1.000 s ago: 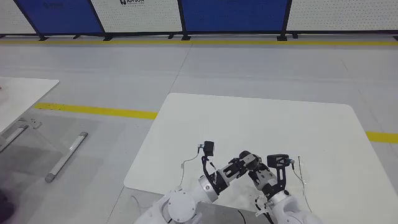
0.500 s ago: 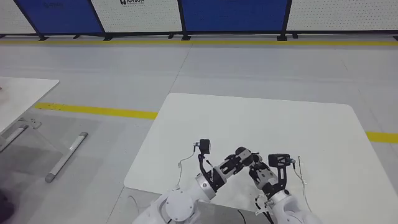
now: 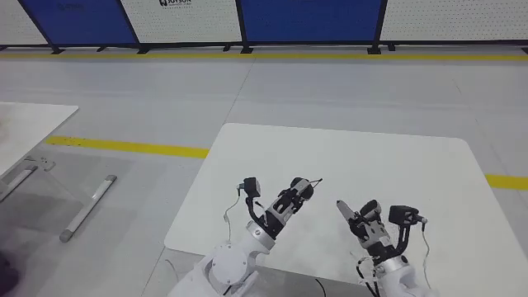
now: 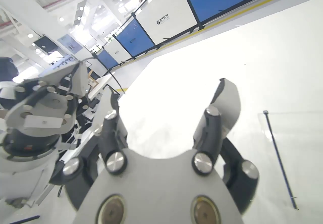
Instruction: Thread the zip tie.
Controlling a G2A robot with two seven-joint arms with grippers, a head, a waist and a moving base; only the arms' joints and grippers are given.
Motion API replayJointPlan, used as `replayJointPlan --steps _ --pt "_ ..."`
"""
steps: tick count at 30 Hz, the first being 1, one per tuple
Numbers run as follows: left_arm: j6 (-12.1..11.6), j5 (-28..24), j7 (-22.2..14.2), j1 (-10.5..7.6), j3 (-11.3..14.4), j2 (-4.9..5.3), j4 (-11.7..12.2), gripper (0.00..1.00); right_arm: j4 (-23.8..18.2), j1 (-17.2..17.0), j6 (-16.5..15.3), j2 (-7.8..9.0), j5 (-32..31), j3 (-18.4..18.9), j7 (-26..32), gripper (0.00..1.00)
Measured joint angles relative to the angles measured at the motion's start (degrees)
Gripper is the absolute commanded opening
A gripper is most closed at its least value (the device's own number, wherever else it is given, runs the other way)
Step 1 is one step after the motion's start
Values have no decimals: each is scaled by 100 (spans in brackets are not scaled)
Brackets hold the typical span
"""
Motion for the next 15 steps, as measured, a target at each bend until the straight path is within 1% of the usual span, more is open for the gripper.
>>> replayJointPlan --steps 3,5,7,8,10,15 --pt "-13 -106 114 45 -118 2 15 0 -96 -214 -403 26 493 274 -247 100" --pt "-37 -136 220 63 -157 -6 84 0 -155 -382 -704 51 879 535 -380 100" --pt "-40 -139 364 55 -173 -19 169 0 -171 -514 -955 80 1264 792 -348 100" --pt "-18 -142 416 42 -156 -28 219 0 -185 -570 -1030 99 1507 946 -247 100" --pt "4 -155 401 34 -136 -32 241 0 -199 -596 -1040 109 1743 1028 -146 100" --pt "5 -157 387 35 -136 -31 237 0 -199 -591 -1027 107 1669 1016 -161 100"
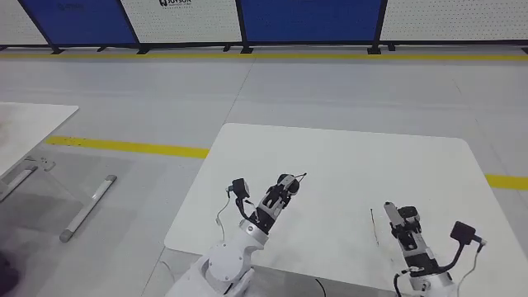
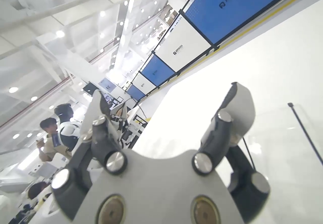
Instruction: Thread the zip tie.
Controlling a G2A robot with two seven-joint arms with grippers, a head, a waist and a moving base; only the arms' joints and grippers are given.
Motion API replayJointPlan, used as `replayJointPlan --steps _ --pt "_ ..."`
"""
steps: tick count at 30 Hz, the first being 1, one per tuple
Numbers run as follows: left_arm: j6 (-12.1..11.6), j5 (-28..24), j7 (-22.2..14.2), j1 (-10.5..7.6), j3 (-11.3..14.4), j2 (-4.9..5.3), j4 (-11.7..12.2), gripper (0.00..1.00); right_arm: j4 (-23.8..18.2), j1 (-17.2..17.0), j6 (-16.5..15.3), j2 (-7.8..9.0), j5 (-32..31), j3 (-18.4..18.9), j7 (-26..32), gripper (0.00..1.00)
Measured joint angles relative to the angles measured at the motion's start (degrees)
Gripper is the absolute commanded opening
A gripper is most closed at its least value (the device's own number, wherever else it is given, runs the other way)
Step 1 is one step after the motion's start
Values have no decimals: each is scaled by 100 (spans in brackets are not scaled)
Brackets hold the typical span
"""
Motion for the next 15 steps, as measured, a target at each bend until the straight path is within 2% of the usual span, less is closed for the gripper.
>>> replayJointPlan --steps 4,7,8,11,15 --pt "10 18 41 -19 4 -6 12 0 3 4 11 -1 16 -3 1 100" --pt "-38 208 577 -119 81 -67 87 0 -32 37 159 -23 375 36 -171 100" --pt "-65 216 803 -151 140 -98 123 0 -62 26 200 -28 593 125 -280 100" --pt "-99 25 1161 -233 170 -153 231 0 -140 -68 283 -22 1002 474 -489 100" --pt "-151 -224 1418 -260 59 -190 356 0 -243 -225 372 -17 1499 954 -716 100"
